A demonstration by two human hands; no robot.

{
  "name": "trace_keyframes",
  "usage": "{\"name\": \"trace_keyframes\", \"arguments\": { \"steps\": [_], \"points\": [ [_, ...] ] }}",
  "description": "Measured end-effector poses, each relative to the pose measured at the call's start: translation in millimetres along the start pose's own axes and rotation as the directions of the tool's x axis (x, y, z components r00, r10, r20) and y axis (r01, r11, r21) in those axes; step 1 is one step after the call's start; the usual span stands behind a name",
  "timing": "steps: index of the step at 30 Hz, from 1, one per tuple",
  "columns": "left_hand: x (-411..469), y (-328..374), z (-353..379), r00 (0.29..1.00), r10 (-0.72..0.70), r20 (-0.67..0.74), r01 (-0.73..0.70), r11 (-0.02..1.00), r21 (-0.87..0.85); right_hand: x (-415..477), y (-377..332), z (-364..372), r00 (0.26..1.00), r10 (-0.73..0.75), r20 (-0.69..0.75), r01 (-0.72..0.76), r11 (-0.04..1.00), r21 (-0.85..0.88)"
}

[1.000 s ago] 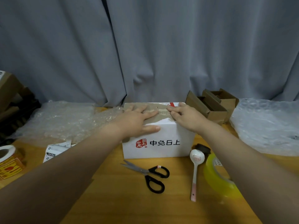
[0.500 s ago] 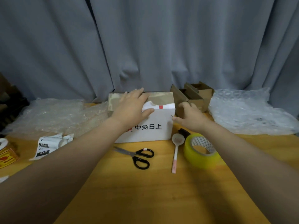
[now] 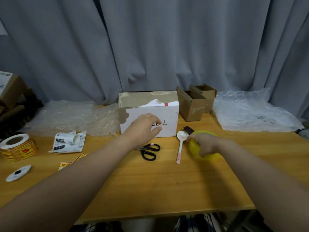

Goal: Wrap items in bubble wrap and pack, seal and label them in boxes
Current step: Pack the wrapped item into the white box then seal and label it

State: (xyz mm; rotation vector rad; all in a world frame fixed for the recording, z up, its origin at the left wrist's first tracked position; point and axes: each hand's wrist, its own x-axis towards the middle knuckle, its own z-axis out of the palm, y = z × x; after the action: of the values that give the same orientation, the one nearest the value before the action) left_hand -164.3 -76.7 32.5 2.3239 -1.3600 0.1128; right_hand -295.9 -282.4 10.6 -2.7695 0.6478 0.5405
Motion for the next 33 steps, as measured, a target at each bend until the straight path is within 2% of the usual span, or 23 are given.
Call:
{"name": "trace_keyframes", "arguments": {
  "steps": [3,5,7,10,13,15,22,26,30,33],
  "points": [
    [-4,6,-2,0.999,0.016,0.042,-0.015,1.000,-0.026,-11,-6,-15,0.996,-0.019,-0.092,0.021,1.000,0.021],
    [1,12,-12,0.998,0.045,0.051,-0.042,0.998,-0.054,-23,-15,-35,0.985,-0.069,-0.160,0.095,0.982,0.165],
    [6,21,-29,0.996,0.062,0.067,-0.054,0.992,-0.118,-36,-28,-54,0.959,-0.161,-0.235,0.236,0.911,0.337],
    [10,37,-56,0.992,0.081,0.092,-0.048,0.948,-0.315,-56,-55,-78,0.898,-0.285,-0.335,0.424,0.761,0.491],
    [8,43,-75,0.994,0.098,-0.046,-0.108,0.928,-0.356,-65,-79,-90,0.861,-0.325,-0.392,0.502,0.672,0.545],
    [7,37,-84,0.990,0.033,-0.136,-0.078,0.937,-0.341,-67,-92,-91,0.848,-0.326,-0.418,0.523,0.643,0.559],
    [-4,9,-100,0.983,-0.097,-0.158,0.050,0.959,-0.278,-53,-121,-92,0.838,-0.317,-0.444,0.536,0.630,0.562],
    [-4,4,-104,0.978,-0.098,-0.182,0.056,0.972,-0.228,-48,-132,-95,0.838,-0.310,-0.448,0.533,0.639,0.554],
    [-2,0,-110,0.985,-0.124,-0.119,0.083,0.951,-0.297,-46,-141,-97,0.832,-0.329,-0.447,0.540,0.667,0.514],
    [1,0,-112,0.990,-0.091,-0.104,0.064,0.969,-0.238,-42,-144,-95,0.839,-0.305,-0.451,0.525,0.671,0.523]
  ]
}}
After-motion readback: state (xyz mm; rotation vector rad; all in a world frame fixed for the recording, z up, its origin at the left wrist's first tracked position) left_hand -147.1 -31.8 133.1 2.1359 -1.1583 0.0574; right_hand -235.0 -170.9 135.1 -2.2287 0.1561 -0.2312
